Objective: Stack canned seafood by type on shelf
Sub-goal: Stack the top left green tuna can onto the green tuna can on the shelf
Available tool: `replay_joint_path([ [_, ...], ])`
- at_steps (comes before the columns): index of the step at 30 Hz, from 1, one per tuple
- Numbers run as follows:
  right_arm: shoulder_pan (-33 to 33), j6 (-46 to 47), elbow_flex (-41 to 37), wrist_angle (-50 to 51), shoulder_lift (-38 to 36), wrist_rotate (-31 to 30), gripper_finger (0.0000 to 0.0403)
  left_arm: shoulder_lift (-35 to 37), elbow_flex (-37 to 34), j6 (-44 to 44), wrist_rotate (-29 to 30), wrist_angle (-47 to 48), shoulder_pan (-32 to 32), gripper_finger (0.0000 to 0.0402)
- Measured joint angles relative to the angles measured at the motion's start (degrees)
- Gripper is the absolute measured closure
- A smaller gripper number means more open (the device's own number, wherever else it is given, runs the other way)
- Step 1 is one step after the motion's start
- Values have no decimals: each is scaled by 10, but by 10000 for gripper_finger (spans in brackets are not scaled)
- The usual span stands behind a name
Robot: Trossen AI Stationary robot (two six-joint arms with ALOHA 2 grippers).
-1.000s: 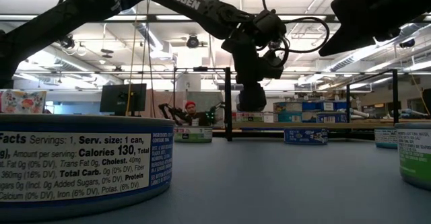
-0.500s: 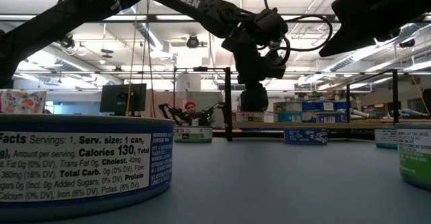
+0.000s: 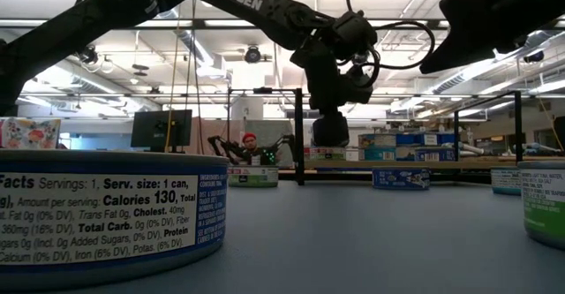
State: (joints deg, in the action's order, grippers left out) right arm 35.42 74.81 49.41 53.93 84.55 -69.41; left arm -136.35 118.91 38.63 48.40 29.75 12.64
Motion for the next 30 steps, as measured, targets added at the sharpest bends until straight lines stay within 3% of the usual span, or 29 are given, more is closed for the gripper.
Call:
replay_joint_path([
  [30,2,0,0,0,0,9,402,0,22,12,-3,48,4,152],
])
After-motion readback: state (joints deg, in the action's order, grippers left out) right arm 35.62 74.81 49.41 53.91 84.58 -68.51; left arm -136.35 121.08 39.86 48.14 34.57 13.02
